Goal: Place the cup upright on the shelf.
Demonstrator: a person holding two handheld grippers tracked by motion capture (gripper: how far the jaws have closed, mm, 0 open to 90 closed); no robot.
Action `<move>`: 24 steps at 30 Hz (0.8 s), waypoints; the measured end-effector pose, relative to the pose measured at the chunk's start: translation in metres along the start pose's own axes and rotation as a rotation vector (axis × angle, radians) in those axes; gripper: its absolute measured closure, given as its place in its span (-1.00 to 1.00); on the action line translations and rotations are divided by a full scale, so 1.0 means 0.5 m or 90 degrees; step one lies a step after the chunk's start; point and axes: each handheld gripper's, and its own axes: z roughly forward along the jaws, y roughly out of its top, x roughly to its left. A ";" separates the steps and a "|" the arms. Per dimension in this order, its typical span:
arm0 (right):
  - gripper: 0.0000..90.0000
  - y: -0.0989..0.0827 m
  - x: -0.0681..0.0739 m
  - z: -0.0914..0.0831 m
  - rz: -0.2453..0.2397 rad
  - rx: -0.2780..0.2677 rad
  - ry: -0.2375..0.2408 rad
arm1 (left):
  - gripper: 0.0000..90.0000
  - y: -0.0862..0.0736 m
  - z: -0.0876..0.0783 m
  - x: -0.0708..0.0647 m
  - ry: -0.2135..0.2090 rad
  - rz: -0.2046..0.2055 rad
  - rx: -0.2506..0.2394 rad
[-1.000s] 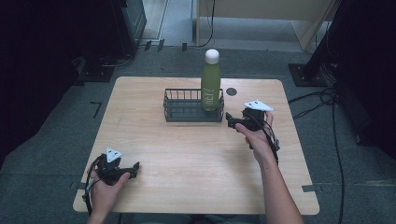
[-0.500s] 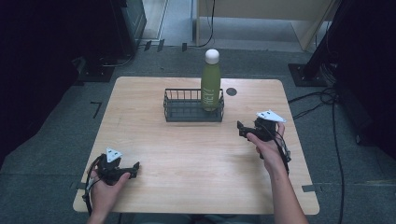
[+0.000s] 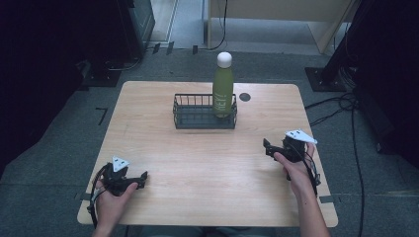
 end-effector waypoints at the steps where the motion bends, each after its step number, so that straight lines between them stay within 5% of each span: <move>1: -0.82 -0.008 -0.008 -0.007 0.001 0.001 -0.002 | -0.97 0.000 0.000 0.000 0.000 0.000 0.001; 24: -0.82 -0.111 -0.110 -0.098 0.048 0.020 -0.056 | -0.97 0.000 0.000 0.000 0.000 0.000 0.001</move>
